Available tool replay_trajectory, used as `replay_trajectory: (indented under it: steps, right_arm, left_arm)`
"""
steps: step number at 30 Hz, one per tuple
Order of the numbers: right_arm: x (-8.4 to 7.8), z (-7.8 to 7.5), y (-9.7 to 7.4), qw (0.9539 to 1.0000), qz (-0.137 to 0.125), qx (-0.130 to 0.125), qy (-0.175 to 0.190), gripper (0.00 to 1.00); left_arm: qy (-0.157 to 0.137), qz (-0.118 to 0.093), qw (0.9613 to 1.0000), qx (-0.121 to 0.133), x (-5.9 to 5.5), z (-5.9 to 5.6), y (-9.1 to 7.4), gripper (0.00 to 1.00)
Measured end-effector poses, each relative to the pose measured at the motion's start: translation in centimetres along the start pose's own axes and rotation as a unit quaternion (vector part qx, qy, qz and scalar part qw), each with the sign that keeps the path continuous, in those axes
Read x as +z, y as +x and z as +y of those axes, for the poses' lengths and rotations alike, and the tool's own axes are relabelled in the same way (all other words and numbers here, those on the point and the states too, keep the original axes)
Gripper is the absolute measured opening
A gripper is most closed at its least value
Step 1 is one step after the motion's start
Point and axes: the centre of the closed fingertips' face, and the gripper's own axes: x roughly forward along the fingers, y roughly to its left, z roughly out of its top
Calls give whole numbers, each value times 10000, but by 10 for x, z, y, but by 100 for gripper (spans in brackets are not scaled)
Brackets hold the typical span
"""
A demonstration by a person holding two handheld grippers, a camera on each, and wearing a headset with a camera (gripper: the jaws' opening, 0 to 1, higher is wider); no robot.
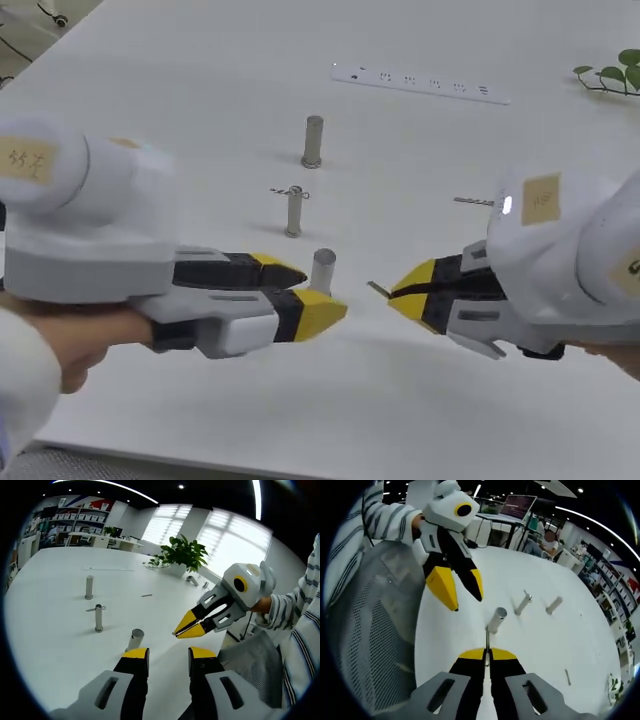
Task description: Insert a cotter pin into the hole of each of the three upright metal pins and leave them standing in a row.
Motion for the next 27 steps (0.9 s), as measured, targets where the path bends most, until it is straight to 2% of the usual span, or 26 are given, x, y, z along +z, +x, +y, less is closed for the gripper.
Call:
replay_trajectory:
  steps: [2, 4, 6, 9, 14, 17, 27]
  right_arm:
    - [1, 3, 1, 9999, -29, 10, -106, 3]
    - [2, 5, 1, 9997, -63, 29, -219, 3]
    - [1, 8, 2, 9995, -50, 49, -323, 3]
    - [3, 12, 2, 9990, -77, 49, -441, 3]
    - [7, 17, 1, 9980, -137, 49, -617, 3]
    - [9, 19, 1, 9976, -148, 62, -672, 3]
    - [16, 22, -1, 9965, -227, 14, -799, 3]
  left_arm:
    - [-17, -61, 10000, -59, 1, -3, 1, 27]
    - [-50, -266, 9993, -254, 6, -10, 1, 19]
    - [-203, -233, 9992, -268, 4, -11, 2, 17]
    - [-234, -105, 9993, -280, -2, -11, 6, 18]
    - [-408, -78, 9985, -344, -4, -15, 9, 19]
    - [-467, -101, 9980, -421, -3, -18, 10, 13]
    - [-547, -47, 9975, -438, -4, -20, 14, 8]
